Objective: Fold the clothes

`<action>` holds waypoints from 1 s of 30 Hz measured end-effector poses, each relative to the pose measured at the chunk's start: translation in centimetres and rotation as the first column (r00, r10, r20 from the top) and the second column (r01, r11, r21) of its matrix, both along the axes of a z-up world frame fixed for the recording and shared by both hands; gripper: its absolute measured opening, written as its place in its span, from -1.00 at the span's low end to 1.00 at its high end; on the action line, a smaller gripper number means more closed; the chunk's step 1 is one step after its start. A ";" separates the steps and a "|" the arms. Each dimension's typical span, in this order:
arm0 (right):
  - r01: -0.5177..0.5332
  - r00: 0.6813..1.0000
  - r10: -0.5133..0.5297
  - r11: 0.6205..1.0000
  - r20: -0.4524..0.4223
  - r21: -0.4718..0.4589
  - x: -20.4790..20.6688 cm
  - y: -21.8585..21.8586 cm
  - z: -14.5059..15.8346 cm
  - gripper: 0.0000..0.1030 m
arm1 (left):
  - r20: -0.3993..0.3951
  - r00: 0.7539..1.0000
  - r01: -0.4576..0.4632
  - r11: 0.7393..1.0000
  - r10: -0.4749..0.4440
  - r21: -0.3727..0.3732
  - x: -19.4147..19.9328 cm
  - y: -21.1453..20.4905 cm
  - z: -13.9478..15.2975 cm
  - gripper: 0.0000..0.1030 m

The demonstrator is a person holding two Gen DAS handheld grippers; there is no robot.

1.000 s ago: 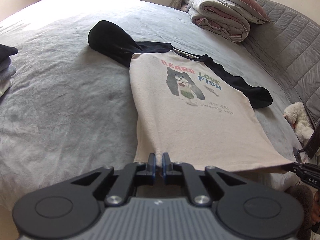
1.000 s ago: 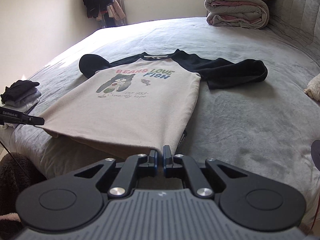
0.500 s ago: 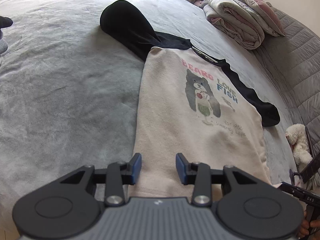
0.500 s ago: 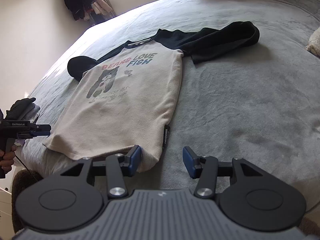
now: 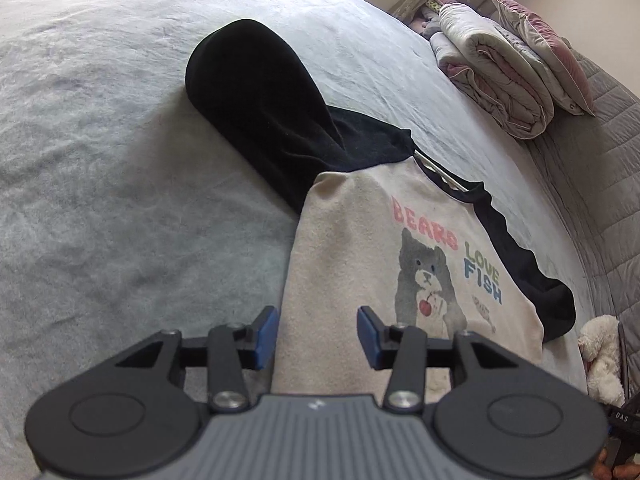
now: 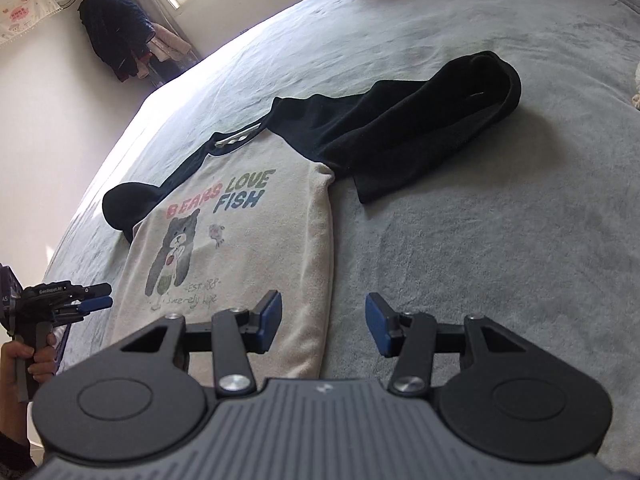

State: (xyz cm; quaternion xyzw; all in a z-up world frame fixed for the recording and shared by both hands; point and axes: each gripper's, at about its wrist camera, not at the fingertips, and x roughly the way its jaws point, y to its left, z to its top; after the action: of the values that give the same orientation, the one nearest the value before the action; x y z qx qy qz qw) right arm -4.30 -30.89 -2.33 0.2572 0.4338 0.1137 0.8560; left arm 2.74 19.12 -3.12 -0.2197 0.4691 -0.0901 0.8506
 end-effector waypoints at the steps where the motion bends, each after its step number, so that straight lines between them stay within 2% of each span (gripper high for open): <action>1: 0.016 1.000 -0.016 0.999 -0.011 0.035 0.9 -0.3 -0.5 -0.01 | 0.001 1.000 -0.007 1.000 0.007 -0.001 0.8 0.0 -0.2 -0.13; 7: 0.119 0.993 -0.111 0.972 -0.051 0.202 5.3 -2.4 -3.1 -0.01 | 0.017 0.998 -0.064 0.997 0.065 -0.048 5.3 0.4 -0.8 -0.13; 10: 0.153 0.988 -0.145 0.952 -0.048 0.266 6.4 -3.4 -3.5 -0.01 | 0.025 0.992 -0.126 0.992 0.126 -0.012 6.4 1.0 -0.5 -0.13; 13: 0.163 0.987 -0.158 0.941 -0.040 0.295 6.8 -3.9 -3.6 -0.01 | 0.020 0.979 -0.202 0.979 0.202 -0.005 6.5 2.5 -0.5 -0.14; 15: 0.165 0.986 -0.160 0.938 -0.040 0.305 7.1 -4.1 -3.6 -0.01 | 0.022 0.973 -0.230 0.973 0.229 0.005 6.6 3.1 -0.8 -0.25; 21: 0.177 0.984 -0.173 0.929 -0.043 0.326 7.2 -4.3 -3.4 -0.01 | 0.049 0.977 -0.209 0.978 0.209 -0.001 7.5 2.5 -1.4 -0.29; 23: 0.174 0.984 -0.172 0.932 -0.037 0.317 7.0 -4.3 -3.3 -0.01 | 0.052 0.979 -0.197 0.980 0.197 -0.015 7.9 1.9 -1.7 -0.41; 25: 0.171 0.985 -0.170 0.936 -0.031 0.308 6.8 -4.3 -3.2 -0.01 | 0.042 0.985 -0.168 0.986 0.168 -0.010 8.3 1.0 -1.9 -0.68; 26: 0.170 0.985 -0.170 0.937 -0.028 0.304 6.7 -4.4 -3.2 -0.01 | 0.040 0.987 -0.154 0.988 0.153 0.005 8.4 0.6 -2.0 -0.91; 30: 0.171 0.985 -0.173 0.940 -0.019 0.296 6.4 -4.5 -3.1 -0.01 | 0.085 0.992 -0.104 0.977 0.089 0.184 8.3 -1.0 -0.9 -0.93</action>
State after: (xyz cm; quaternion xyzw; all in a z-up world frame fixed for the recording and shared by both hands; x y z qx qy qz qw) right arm 2.05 -35.44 -5.40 0.4193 0.3847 0.1031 0.8158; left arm 11.04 18.15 -3.98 -0.1574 0.4315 -0.0123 0.8882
